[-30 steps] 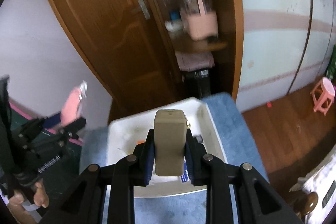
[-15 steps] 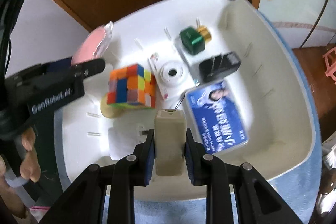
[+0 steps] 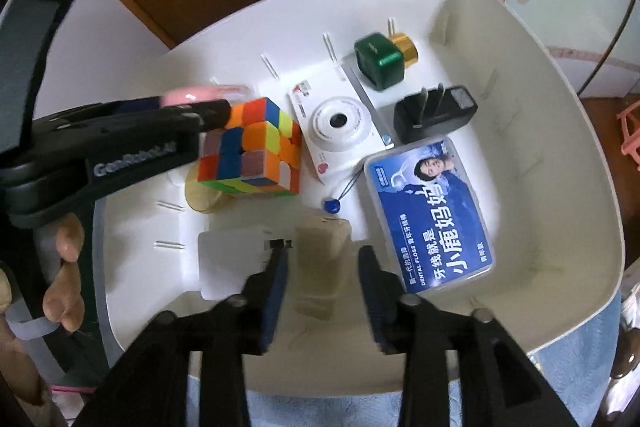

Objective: Organize rigid objects
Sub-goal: 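Carry the pink item and beige block into the bin and open both tools, then move the right tool toward the clear plastic box with yellow stickers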

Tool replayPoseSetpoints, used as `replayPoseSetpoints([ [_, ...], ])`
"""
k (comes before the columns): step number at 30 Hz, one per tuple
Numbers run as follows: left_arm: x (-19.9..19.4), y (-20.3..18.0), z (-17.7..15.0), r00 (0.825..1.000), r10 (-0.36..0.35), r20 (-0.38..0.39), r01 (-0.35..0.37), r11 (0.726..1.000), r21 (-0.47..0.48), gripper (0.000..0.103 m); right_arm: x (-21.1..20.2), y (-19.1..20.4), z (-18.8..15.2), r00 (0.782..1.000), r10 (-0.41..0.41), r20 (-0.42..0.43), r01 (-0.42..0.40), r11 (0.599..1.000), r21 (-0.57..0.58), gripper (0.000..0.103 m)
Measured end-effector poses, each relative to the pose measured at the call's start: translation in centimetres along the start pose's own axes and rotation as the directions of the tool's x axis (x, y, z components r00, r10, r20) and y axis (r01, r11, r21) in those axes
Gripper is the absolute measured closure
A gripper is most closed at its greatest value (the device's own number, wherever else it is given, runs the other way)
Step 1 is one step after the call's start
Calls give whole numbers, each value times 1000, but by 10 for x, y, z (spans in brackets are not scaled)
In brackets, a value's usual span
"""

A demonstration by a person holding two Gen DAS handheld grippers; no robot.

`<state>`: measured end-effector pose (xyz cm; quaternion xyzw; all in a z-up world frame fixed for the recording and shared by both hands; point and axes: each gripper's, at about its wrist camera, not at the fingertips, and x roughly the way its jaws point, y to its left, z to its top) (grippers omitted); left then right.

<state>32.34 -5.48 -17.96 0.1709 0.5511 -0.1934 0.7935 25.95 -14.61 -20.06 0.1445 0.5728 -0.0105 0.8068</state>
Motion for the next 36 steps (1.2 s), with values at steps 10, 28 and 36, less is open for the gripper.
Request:
replayPoseSetpoints([
  [10,-106,-13,-25,986,-21,168,28,999,-38,24,-87,15,-34,986,2,166,15,995,-104,55],
  [28,-240,-77,-129,951,84,296,-34,985,-168,22,-224,3,-139,950,88,300,-11,969,-248,42],
  [36,-266,-105,-159,942,120,314,-57,978,-201,22,-244,-28,-177,945,72,318,13,966,-259,41],
])
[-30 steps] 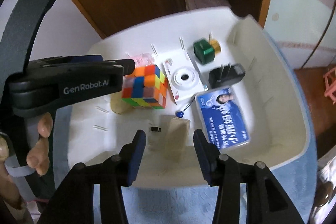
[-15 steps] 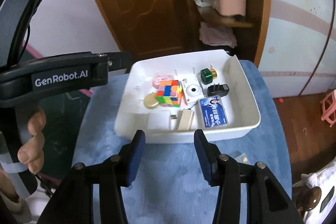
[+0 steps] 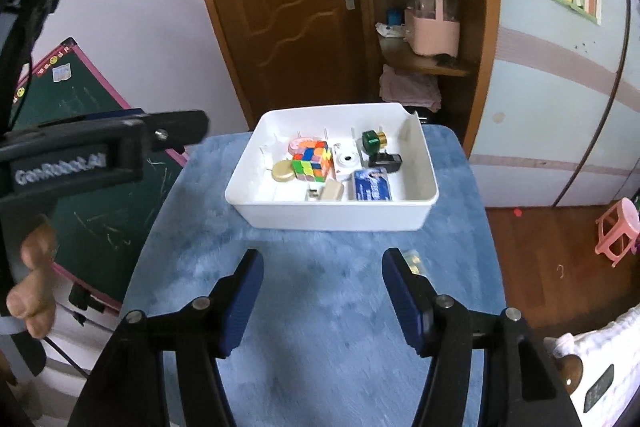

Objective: Organize rigid objects
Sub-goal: 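Move the right tool toward the clear plastic box with yellow stickers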

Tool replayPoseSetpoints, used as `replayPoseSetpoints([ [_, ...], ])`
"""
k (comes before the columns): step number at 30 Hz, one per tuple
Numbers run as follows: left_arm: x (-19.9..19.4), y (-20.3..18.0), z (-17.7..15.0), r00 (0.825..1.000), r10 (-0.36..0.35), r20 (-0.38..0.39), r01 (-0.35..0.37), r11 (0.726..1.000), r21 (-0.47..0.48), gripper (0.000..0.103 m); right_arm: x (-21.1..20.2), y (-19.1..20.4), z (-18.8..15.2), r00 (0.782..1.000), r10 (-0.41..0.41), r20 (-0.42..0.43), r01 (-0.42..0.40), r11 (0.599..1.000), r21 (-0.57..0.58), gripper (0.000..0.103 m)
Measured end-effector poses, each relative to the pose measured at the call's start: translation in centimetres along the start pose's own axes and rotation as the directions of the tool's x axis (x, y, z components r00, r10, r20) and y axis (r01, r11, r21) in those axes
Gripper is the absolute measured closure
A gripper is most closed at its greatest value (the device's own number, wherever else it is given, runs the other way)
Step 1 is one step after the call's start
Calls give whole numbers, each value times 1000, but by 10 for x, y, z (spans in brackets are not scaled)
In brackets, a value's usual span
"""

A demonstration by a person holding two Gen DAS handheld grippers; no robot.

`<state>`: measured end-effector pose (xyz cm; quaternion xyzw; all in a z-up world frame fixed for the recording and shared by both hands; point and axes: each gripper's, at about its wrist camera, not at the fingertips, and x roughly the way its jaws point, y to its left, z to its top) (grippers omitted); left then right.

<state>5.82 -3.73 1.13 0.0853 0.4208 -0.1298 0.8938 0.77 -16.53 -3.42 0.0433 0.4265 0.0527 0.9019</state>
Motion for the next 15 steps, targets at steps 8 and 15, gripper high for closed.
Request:
replayPoseSetpoints([
  [8,-1,-10,-39,999,24,-24,-25,1000,-15,20,-2,-24,-34,999,-32,-43,31,999,-8,40],
  [15,42,-16,-89,988,-5,-154,-7,997,-77,20,28,-48,-49,993,-73,-93,76,997,25,37],
])
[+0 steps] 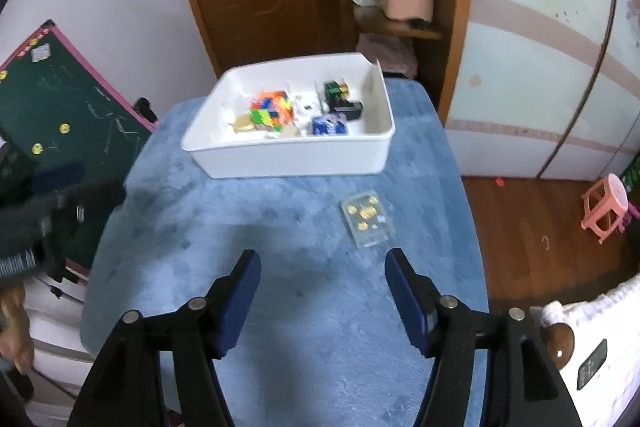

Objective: Organize rigid objects
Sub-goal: 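Move the right tool toward the clear plastic box with yellow stickers, then grasp the clear plastic box with the right tool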

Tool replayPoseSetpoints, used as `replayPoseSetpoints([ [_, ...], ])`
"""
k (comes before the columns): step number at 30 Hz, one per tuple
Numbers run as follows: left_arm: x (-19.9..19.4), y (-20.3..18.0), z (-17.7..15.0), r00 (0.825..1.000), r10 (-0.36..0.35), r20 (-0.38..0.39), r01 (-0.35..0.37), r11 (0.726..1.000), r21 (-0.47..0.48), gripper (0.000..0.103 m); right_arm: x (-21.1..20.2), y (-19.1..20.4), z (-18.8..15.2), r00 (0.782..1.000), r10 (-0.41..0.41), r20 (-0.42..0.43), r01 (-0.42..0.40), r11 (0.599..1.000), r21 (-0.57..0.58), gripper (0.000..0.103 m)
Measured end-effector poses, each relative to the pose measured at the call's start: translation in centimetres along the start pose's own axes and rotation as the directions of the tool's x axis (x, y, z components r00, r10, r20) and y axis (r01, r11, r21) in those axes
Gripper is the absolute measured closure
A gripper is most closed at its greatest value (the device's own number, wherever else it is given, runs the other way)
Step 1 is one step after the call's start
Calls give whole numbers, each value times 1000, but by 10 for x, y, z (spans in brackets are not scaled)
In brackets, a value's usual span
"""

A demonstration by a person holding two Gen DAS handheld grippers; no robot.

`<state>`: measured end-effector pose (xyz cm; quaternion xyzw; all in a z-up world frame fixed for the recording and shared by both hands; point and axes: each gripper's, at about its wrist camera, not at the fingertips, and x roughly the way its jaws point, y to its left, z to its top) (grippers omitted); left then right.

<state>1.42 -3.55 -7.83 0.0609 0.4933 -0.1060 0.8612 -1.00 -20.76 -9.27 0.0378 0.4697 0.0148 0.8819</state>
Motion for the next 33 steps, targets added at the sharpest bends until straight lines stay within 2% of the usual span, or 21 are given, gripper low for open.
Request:
replayPoseSetpoints([
  [8,56,-1,-25,995,-34,-96,29,998,-50,20,77,-23,3,996,-38,-78,39,999,10,37],
  [15,95,0,-26,988,-64,-141,53,995,-82,20,141,-37,20,991,-64,-116,66,998,17,37],
  [21,117,-1,-18,990,-67,-128,56,994,-93,20,164,-36,23,989,-66,-132,66,998,-11,37],
  [33,146,14,-15,990,-25,-139,4,990,-144,20,184,-38,24,988,-83,-129,82,997,-15,37],
])
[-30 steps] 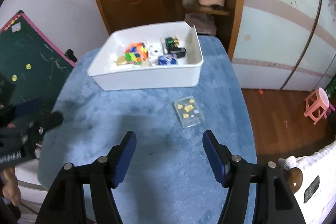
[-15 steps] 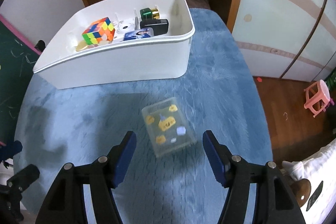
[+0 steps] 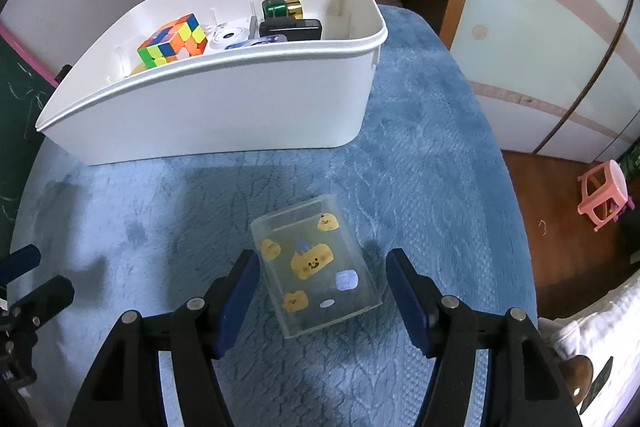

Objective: Organize rigid objects
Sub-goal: 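Grasp the clear plastic box with the right tool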

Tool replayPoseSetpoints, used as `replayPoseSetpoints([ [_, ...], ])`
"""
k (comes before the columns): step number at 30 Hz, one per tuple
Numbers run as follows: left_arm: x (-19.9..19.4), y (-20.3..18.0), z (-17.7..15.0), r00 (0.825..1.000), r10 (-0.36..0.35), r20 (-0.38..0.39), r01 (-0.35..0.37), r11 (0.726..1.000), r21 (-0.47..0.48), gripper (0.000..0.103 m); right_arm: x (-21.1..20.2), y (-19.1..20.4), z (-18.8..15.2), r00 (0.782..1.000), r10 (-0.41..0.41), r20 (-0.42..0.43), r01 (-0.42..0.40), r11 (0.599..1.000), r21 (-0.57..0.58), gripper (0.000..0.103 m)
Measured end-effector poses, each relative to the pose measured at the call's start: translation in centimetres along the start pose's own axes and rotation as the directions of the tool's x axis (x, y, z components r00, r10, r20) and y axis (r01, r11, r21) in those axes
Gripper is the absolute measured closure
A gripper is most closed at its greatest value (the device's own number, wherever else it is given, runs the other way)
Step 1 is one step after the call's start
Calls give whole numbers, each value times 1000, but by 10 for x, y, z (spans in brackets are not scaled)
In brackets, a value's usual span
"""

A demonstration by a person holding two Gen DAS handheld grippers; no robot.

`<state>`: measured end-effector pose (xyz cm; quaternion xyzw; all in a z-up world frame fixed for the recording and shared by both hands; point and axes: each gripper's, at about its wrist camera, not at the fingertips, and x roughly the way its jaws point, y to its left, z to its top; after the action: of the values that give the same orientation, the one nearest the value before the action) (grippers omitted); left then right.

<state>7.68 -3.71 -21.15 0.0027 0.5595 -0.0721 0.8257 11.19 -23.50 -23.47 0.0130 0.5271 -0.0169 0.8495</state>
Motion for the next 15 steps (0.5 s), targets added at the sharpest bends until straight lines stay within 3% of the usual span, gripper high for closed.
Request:
replayPoseSetpoints([
  [15,1,6,0,1000,12,-6,-12,1000,-24,20,9,5,-7,1000,-5,-10,5,1000,2,45],
])
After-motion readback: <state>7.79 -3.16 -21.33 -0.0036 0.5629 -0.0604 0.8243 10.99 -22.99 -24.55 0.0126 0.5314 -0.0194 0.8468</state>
